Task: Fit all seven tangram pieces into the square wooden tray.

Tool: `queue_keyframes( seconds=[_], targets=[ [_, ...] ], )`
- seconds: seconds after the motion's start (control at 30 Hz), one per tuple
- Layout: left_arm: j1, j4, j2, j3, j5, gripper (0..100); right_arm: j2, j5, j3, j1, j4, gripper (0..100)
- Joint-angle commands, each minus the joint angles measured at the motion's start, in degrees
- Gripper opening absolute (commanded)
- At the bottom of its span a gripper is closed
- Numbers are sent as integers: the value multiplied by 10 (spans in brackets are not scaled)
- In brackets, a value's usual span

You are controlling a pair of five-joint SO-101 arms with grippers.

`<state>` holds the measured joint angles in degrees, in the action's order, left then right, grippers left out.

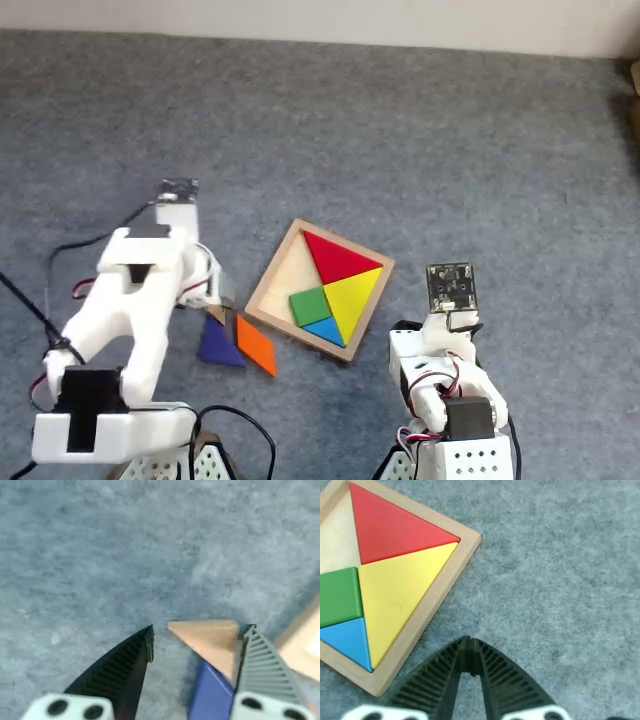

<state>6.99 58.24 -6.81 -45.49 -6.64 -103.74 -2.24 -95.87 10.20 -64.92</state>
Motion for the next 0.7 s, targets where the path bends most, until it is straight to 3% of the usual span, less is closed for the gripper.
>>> queue_keyframes(
  seconds=[0.0,0.4,0.67],
  targets=[
    [-46,14,-4,8,-48,274,0,3,-60,-10,-3,4],
    [-51,-20,19,2,-71,273,-4,3,-60,-10,-19,4],
    [-51,40,129,131,-69,273,-4,3,-60,-10,-21,4]
  ],
)
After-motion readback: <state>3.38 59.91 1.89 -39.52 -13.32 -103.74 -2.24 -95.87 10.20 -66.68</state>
